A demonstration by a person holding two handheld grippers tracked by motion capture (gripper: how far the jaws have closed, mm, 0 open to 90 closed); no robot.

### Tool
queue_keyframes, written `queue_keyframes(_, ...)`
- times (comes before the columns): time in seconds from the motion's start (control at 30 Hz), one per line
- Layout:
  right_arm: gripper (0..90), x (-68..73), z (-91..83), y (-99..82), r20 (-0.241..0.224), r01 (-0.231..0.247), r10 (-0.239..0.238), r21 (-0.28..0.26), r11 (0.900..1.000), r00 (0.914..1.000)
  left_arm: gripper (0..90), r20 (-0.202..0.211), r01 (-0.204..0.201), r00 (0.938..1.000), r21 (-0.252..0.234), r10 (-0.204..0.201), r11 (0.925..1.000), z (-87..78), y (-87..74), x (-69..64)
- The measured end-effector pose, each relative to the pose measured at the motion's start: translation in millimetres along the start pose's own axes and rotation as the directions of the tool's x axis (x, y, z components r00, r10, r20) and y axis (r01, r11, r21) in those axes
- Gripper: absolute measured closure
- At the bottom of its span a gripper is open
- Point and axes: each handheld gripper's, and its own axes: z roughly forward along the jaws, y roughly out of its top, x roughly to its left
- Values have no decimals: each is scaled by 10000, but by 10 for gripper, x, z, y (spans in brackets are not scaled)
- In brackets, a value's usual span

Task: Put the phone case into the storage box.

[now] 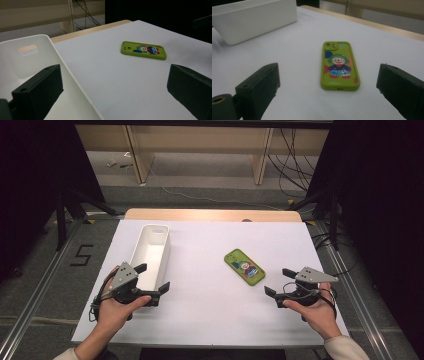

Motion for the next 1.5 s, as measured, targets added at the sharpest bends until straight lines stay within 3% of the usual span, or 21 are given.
queue_keyframes(0.37,65,-98,177,37,196,9,-17,450,9990,9998,0,-27,-37,10000,-53,36,10000,1,5,-4)
queue_keyframes(1.17,67,-267,837,234,11,23,-25,1497,9887,10000,0,-31,1,10000,-66,-1,10000,-1,5,6)
queue_keyframes(1.33,66,-322,1082,276,-85,-8,27,2174,9761,10000,0,-40,42,10000,-96,-43,9999,-4,3,13)
queue_keyframes(1.5,70,-373,1218,275,54,-96,84,2923,9563,10000,0,-31,43,10000,-120,-43,9999,-5,6,13)
